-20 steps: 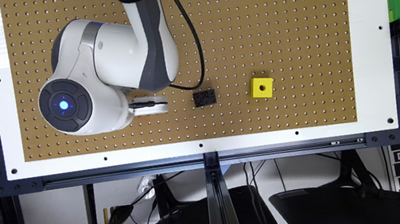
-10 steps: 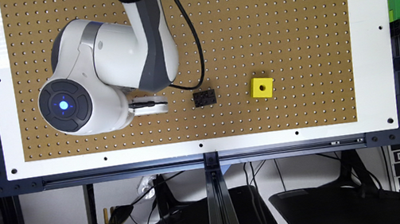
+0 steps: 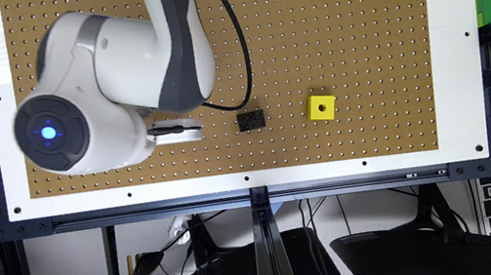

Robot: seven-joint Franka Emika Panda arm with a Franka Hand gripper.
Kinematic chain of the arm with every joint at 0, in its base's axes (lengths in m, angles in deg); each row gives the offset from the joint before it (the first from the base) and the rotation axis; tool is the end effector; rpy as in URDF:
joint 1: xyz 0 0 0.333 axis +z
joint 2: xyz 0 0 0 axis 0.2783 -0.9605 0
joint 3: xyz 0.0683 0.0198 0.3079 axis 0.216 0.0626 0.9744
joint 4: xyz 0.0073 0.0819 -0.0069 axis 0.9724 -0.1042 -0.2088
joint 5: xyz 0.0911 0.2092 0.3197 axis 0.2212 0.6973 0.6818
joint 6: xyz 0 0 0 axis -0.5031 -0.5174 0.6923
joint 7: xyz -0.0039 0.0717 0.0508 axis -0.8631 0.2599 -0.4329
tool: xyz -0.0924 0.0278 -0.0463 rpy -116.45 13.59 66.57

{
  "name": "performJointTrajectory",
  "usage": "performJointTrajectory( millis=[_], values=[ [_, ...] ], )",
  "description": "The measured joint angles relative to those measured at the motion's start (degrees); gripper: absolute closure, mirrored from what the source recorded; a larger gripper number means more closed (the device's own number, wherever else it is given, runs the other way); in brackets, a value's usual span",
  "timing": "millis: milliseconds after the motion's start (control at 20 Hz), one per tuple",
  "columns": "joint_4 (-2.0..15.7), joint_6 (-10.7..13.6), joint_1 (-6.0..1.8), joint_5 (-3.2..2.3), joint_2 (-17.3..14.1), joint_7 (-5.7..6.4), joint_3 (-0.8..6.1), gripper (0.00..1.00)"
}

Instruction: Pick up pink block.

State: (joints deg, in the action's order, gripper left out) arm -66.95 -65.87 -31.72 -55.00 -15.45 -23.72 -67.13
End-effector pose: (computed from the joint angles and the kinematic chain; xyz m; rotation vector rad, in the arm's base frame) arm 0.6190 -0.1602 0.2468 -2.8891 1.2111 -0.0485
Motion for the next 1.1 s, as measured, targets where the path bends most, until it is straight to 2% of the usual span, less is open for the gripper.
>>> performJointTrajectory(
  millis=[600,1100],
  values=[
    [0.02,7.54,0.0,0.0,8.07,0.0,0.0,1.0],
    [0.05,9.67,0.01,0.0,10.88,0.0,0.0,1.0]
  ],
)
